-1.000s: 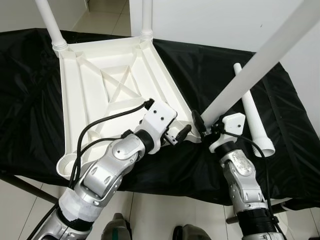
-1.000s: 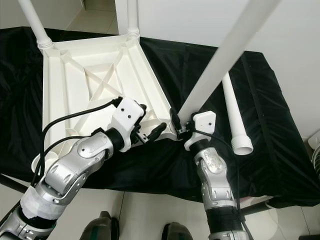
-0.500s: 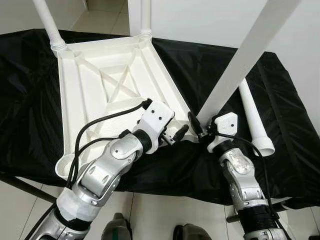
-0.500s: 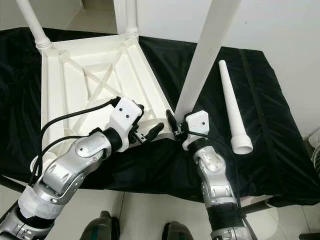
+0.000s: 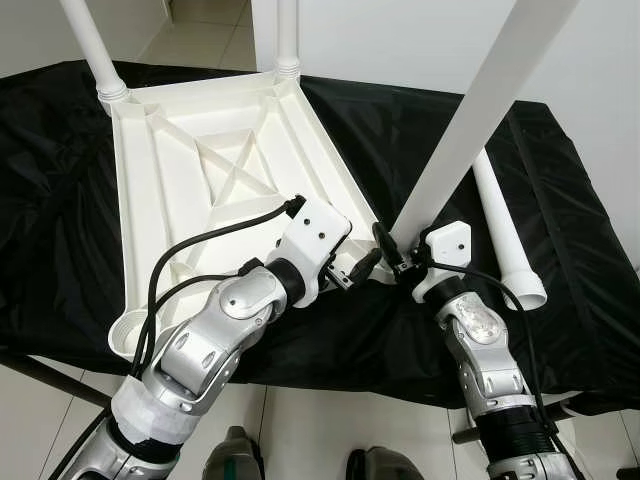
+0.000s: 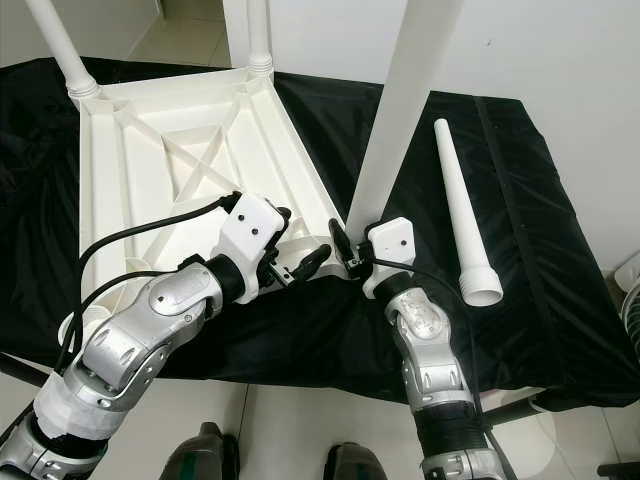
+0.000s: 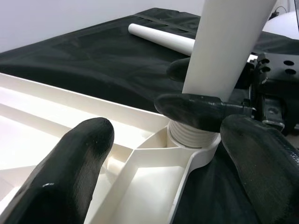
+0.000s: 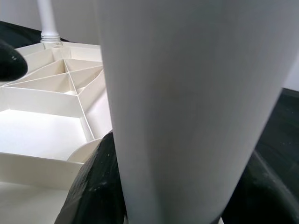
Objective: Building children table
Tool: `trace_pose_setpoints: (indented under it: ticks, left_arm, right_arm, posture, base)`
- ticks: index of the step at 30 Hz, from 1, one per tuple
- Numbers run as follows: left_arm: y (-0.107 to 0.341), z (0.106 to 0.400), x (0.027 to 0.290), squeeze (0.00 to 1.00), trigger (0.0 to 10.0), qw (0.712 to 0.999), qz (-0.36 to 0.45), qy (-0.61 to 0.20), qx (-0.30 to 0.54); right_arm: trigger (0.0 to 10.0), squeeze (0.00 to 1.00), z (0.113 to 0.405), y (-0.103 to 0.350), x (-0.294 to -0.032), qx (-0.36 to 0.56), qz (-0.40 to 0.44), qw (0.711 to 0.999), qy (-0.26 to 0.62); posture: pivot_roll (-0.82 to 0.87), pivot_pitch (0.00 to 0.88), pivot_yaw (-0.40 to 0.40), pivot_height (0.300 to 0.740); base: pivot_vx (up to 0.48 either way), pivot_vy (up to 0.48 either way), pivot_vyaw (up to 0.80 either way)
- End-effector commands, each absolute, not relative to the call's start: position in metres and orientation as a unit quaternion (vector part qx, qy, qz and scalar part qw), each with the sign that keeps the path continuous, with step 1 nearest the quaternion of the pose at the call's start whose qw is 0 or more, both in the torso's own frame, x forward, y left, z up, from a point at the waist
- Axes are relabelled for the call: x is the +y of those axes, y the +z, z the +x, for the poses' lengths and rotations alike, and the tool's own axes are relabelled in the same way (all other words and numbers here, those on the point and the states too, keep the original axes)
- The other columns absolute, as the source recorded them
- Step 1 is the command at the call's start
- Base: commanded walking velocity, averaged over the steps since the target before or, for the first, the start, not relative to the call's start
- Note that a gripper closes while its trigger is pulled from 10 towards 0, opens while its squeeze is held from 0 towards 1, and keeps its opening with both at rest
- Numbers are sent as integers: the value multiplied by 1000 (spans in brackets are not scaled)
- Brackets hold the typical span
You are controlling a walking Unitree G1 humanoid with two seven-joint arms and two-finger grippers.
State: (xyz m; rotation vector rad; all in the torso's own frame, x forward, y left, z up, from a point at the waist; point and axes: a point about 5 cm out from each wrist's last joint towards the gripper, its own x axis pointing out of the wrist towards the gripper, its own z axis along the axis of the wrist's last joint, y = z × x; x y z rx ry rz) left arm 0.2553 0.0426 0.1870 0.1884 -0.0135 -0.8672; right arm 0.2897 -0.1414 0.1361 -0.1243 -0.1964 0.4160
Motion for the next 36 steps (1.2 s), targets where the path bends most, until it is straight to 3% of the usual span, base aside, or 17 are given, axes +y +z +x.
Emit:
trace_pose_setpoints:
  ticks: [1, 36]
  left_arm:
    - [186, 250, 41, 0, 10000, 887, 94, -451, 0]
    - [184, 247, 40, 0, 10000, 888, 89, -452, 8]
  right_arm:
    - [10000, 0, 288, 121, -144, -52, -52, 977, 201]
    - [10000, 0, 291, 125, -148, -14, -40, 981, 191]
  posture:
    - [80, 94, -3, 740]
    - [77, 105, -10, 740]
  base:
    - [0, 0, 0]
    - [0, 0, 0]
